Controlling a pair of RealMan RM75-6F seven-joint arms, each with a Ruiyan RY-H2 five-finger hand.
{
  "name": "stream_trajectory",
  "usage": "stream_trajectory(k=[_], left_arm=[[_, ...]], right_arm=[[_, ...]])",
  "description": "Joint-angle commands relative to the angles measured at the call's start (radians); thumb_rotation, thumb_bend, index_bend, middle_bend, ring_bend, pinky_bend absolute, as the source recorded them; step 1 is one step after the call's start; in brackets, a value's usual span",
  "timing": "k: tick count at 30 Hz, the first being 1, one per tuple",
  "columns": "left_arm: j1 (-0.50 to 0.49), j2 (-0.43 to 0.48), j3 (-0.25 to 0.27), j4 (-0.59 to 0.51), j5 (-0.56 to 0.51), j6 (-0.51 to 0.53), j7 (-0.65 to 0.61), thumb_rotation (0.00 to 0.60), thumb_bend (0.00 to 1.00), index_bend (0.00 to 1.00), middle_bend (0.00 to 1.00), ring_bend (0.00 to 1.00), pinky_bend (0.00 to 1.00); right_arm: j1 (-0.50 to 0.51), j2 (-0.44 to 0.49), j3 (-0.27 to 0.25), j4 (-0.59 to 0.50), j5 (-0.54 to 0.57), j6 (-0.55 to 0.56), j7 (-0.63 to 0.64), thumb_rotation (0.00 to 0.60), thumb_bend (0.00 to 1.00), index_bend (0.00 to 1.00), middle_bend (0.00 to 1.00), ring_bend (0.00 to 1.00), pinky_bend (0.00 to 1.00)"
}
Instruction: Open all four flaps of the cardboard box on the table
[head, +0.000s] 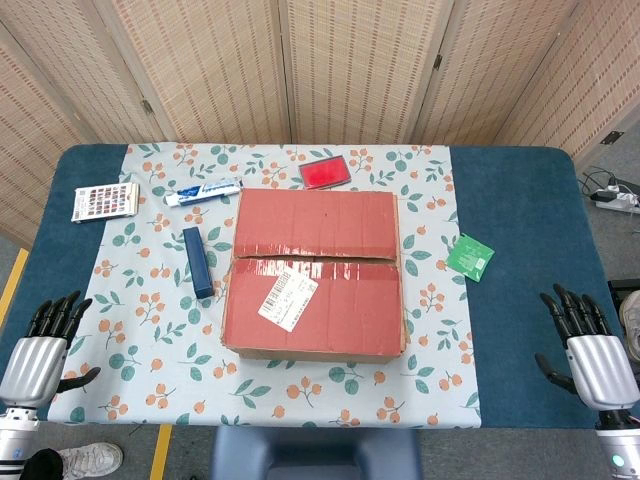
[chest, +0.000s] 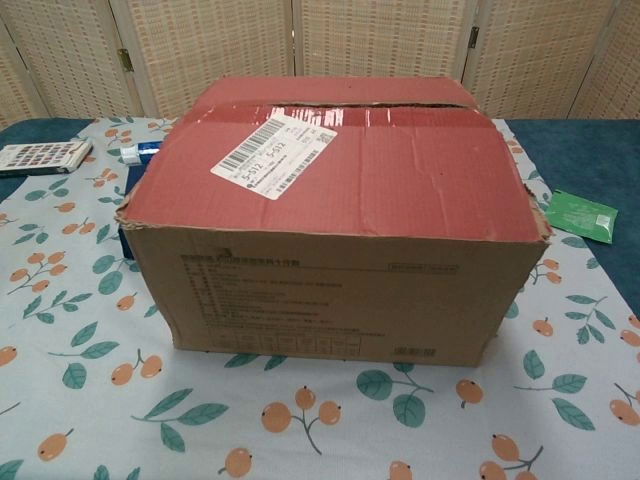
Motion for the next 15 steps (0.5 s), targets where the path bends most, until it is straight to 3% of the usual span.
stream_trajectory(k=[1, 15], left_arm=[[0.000, -0.001, 0.001, 0.001, -0.002, -0.002, 0.002, 0.600, 0.17, 0.00, 0.00, 0.00, 0.00], [-0.007, 0.003, 0.004, 0.012, -0.004, -0.019, -0.015, 0.600, 0.18, 0.00, 0.00, 0.00, 0.00]], right_arm=[[0.001, 0.000, 0.001, -0.001, -0.001, 0.000, 0.001, 0.600, 0.35, 0.00, 0.00, 0.00, 0.00], [-0.003, 0.011, 0.006, -0.005, 0.012, 0.001, 0.015, 0.600, 0.35, 0.00, 0.00, 0.00, 0.00]])
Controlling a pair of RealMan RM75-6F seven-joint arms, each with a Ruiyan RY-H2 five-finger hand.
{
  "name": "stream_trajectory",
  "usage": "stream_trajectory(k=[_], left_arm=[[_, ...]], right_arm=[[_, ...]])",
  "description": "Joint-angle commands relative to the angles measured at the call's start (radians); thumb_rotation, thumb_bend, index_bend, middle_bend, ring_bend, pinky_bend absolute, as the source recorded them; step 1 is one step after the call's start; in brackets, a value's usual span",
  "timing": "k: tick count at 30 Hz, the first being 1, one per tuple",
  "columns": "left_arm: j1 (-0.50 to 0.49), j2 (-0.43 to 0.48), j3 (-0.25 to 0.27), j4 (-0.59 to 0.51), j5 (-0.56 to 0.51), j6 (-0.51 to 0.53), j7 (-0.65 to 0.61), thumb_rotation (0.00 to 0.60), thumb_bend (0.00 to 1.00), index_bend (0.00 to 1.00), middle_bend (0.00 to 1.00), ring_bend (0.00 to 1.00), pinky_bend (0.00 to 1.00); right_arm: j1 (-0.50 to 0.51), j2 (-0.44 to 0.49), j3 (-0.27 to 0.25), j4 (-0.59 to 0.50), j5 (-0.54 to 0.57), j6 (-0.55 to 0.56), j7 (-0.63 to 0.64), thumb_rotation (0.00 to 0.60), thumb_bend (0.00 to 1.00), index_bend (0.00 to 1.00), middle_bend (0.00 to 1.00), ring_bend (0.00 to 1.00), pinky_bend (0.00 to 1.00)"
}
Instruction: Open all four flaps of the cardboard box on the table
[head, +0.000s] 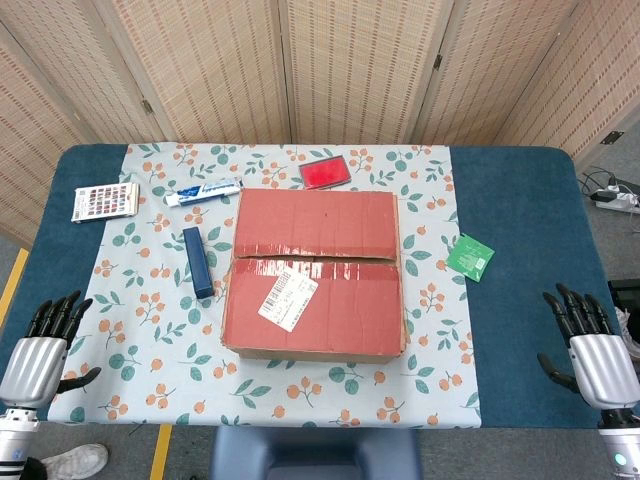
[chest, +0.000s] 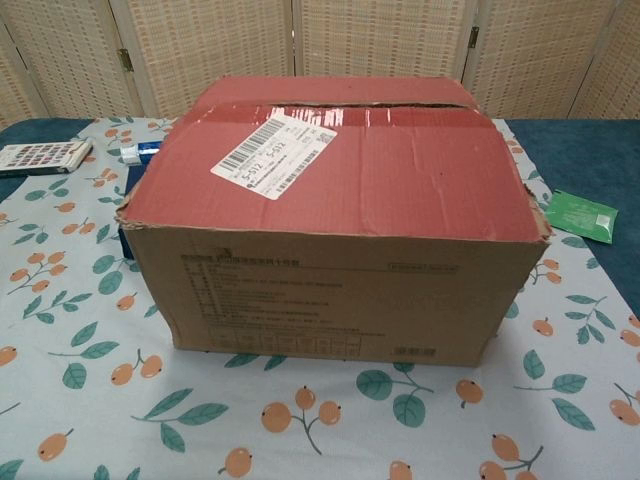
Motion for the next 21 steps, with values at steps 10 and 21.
stream_trajectory(k=[10, 21], left_arm=[[-0.012, 0.001, -0.017, 0.021, -0.030, -0.016, -0.026, 0.600, 0.33, 0.00, 0.00, 0.00, 0.00], [-0.020, 0.005, -0.030, 0.036, -0.068, -0.042, -0.048, 0.600, 0.34, 0.00, 0.00, 0.00, 0.00]], right_arm=[[0.102, -0.039, 0.101, 0.091, -0.102, 0.054, 0.058, 0.600, 0.35, 0.03, 0.00, 0.08, 0.00], [0.262, -0.065, 0.191, 0.070, 0.009, -0.133, 0.111, 0.600, 0.35, 0.08, 0.03, 0.12, 0.00]])
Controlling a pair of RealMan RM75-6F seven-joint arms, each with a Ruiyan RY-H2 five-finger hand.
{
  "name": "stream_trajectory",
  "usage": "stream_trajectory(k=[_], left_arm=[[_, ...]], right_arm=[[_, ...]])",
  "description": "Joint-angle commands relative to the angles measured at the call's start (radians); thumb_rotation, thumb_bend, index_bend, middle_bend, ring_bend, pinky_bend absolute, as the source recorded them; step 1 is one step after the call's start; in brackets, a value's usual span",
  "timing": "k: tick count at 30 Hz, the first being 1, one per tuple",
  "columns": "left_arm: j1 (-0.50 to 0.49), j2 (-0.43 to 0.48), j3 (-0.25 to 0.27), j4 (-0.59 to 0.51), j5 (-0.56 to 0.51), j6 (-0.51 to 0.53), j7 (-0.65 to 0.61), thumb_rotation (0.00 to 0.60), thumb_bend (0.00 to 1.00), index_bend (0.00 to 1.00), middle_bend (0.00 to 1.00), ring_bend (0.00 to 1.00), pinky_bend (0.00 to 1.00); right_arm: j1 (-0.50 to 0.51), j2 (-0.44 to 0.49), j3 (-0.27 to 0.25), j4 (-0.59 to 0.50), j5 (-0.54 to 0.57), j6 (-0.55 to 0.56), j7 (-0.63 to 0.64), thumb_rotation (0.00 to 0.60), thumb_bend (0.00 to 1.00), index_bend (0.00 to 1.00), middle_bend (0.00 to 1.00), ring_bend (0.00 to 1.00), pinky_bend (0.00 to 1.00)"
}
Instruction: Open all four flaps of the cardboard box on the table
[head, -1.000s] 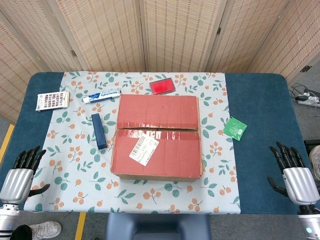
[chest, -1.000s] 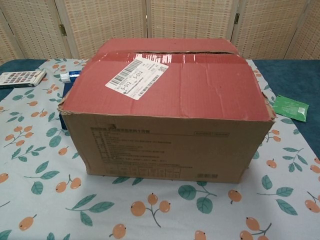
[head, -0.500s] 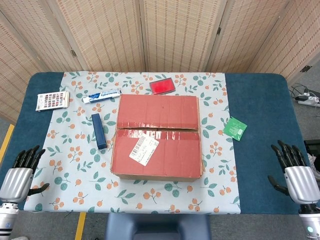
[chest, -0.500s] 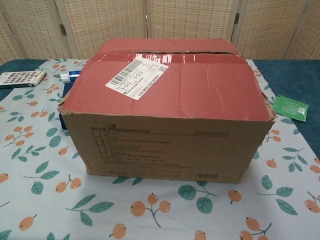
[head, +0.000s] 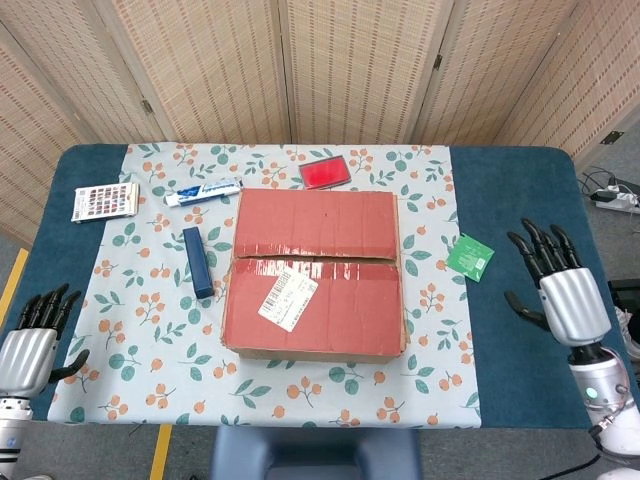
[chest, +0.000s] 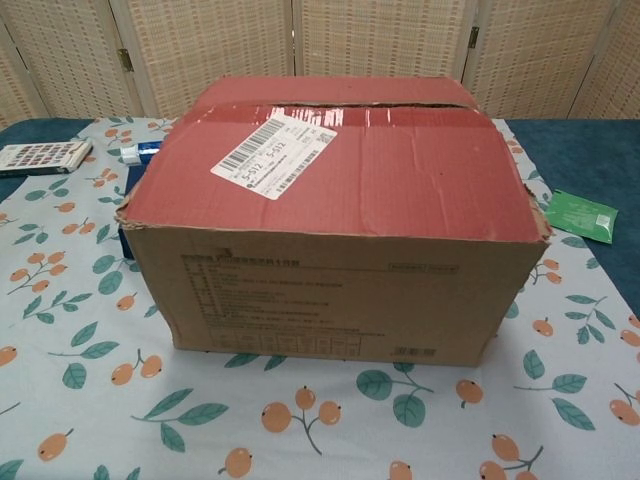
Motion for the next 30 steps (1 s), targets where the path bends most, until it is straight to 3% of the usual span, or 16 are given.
stream_trajectory(k=[1, 4, 19, 30], left_arm=[[0.000, 0.005, 0.000, -0.001, 0.000, 0.001, -0.007, 0.600, 0.34, 0.00, 0.00, 0.00, 0.00], [0.004, 0.009, -0.004, 0.001, -0.005, 0.009, -0.015, 0.600, 0.34, 0.00, 0.00, 0.00, 0.00], [0.025, 0.037, -0.022, -0.005, -0.038, 0.034, -0.066, 0.600, 0.34, 0.00, 0.00, 0.00, 0.00], [0.030, 0.056, -0.034, -0.003, -0.061, 0.030, -0.103, 0.600, 0.34, 0.00, 0.00, 0.00, 0.00]], right_arm=[[0.046, -0.027, 0.020, 0.003, 0.050, -0.070, 0.021, 0.600, 0.35, 0.08, 0.04, 0.13, 0.00], [0.083, -0.053, 0.038, 0.006, 0.107, -0.128, -0.030, 0.600, 0.35, 0.11, 0.08, 0.15, 0.00], [0.218, -0.245, 0.070, 0.137, 0.150, -0.211, 0.093, 0.600, 0.35, 0.26, 0.14, 0.17, 0.00], [0.293, -0.342, 0.093, 0.208, 0.170, -0.230, 0.096, 0.600, 0.35, 0.27, 0.15, 0.18, 0.00]])
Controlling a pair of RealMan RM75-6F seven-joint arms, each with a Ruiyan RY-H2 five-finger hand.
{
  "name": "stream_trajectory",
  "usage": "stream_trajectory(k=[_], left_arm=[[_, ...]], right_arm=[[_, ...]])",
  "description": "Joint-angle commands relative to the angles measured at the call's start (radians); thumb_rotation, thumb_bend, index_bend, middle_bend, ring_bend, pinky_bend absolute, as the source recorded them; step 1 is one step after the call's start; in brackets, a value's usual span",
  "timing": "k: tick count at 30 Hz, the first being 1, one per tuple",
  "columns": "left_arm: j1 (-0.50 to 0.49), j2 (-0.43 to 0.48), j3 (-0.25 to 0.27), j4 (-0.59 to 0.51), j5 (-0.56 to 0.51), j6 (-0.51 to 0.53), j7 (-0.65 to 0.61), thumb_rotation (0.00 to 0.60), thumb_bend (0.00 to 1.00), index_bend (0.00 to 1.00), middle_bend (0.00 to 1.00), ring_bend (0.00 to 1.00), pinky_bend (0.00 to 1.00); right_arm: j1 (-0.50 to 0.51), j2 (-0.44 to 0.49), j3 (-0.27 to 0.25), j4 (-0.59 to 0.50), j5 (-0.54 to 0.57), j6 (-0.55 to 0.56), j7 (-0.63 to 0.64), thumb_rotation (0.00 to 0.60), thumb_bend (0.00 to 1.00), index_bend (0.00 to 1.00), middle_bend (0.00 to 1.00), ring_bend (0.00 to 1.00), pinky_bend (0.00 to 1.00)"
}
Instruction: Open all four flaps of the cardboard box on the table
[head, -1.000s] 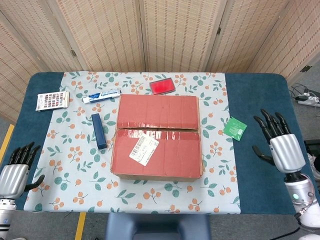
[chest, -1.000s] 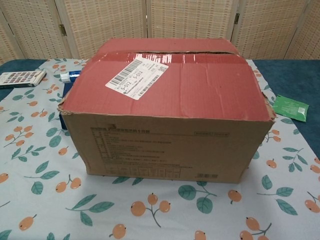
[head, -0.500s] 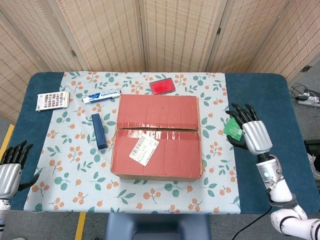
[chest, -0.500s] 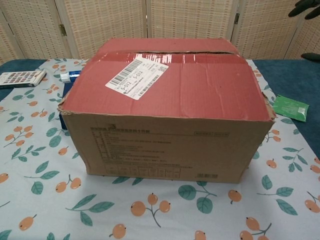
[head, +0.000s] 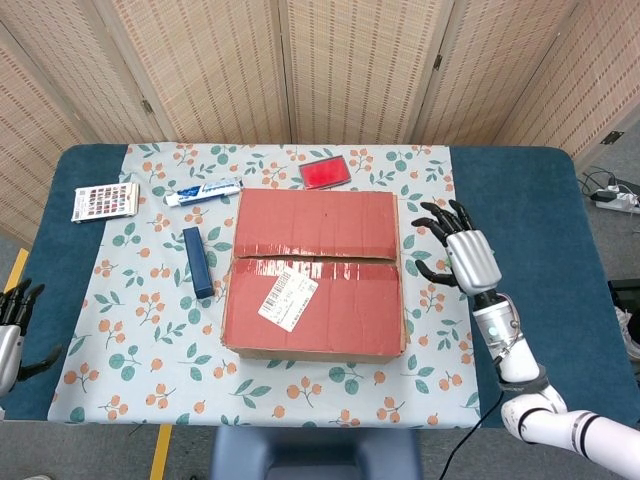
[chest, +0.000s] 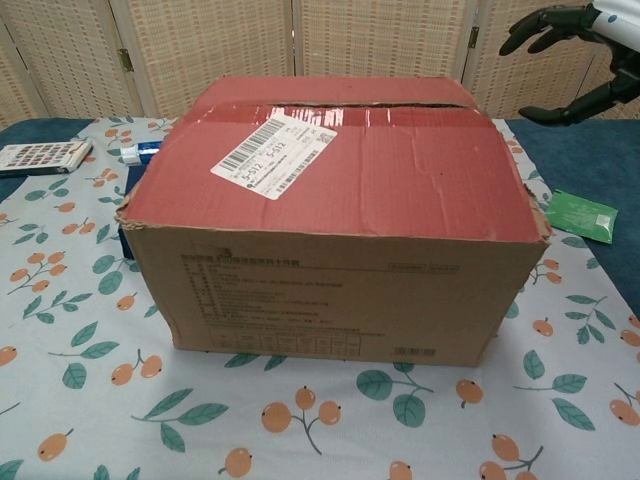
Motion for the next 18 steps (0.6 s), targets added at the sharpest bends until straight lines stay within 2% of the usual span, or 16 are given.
stream_trajectory(k=[1, 18], left_arm=[[0.002, 0.003, 0.000, 0.000, 0.001, 0.002, -0.005, 0.600, 0.34, 0.00, 0.00, 0.00, 0.00], [0.001, 0.011, 0.003, 0.003, 0.013, -0.002, -0.022, 0.600, 0.34, 0.00, 0.00, 0.00, 0.00]], right_arm=[[0.016, -0.023, 0.003, 0.021, 0.003, -0.003, 0.004, 0.600, 0.35, 0.27, 0.15, 0.18, 0.00], [0.078, -0.113, -0.001, 0.076, 0.011, -0.010, -0.036, 0.600, 0.35, 0.27, 0.14, 0.18, 0.00]])
